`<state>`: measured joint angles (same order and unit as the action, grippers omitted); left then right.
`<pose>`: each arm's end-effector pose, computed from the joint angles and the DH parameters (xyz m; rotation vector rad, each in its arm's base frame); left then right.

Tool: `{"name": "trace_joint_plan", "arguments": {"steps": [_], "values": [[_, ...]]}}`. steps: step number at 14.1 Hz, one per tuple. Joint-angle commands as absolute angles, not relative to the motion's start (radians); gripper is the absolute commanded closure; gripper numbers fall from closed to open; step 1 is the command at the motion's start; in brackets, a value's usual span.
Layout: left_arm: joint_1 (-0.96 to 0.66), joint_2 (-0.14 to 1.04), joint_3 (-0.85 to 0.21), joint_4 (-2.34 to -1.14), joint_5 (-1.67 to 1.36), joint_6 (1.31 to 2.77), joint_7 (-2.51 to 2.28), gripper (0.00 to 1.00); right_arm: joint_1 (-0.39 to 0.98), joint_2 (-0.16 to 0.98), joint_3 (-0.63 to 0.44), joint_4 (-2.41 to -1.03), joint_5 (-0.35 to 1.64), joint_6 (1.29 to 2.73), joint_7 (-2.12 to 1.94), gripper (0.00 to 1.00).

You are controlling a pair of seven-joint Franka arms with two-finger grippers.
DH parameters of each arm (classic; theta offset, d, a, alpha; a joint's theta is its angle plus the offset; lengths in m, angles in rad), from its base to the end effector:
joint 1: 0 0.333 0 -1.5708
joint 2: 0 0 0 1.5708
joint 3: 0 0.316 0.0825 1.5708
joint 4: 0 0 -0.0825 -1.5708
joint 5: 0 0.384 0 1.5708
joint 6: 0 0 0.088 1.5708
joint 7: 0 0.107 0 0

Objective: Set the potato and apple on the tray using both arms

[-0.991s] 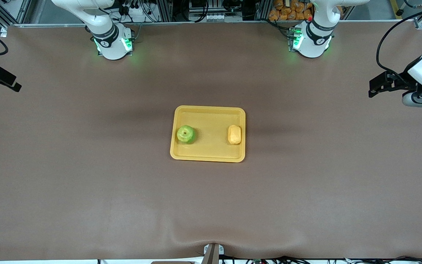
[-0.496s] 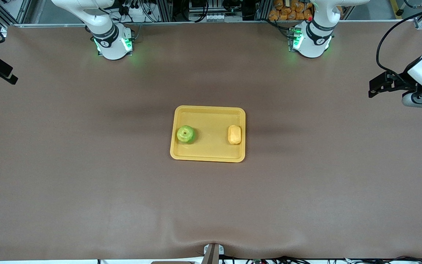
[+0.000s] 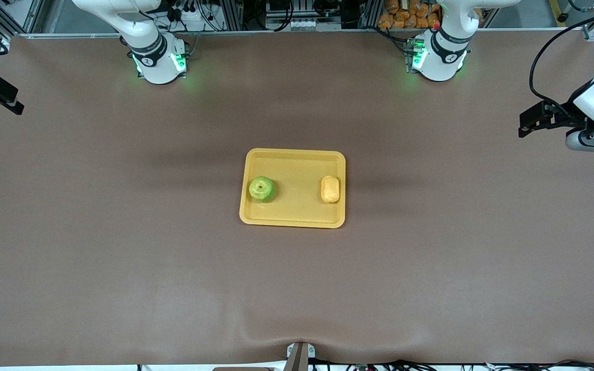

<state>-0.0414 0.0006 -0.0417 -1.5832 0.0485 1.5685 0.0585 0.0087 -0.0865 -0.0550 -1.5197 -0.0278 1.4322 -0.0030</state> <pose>0.5526 -0.0408 0.6182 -3.0851 0.2192 0.0227 0.5111 -0.0285 0.6822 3.1180 -0.0732 -0.0026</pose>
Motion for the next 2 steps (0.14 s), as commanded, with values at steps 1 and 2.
{"name": "trace_joint_plan", "arguments": {"steps": [1, 2], "values": [[-0.035, 0.008, -0.046, -1.568, 0.041, 1.565, 0.043, 0.00, 0.014, -0.095, -0.057, -1.520, -0.043, 1.416, -0.015, 0.00], [-0.035, 0.008, -0.046, -1.568, 0.041, 1.565, 0.043, 0.00, 0.014, -0.094, -0.057, -1.520, -0.041, 1.414, -0.015, 0.00]]}}
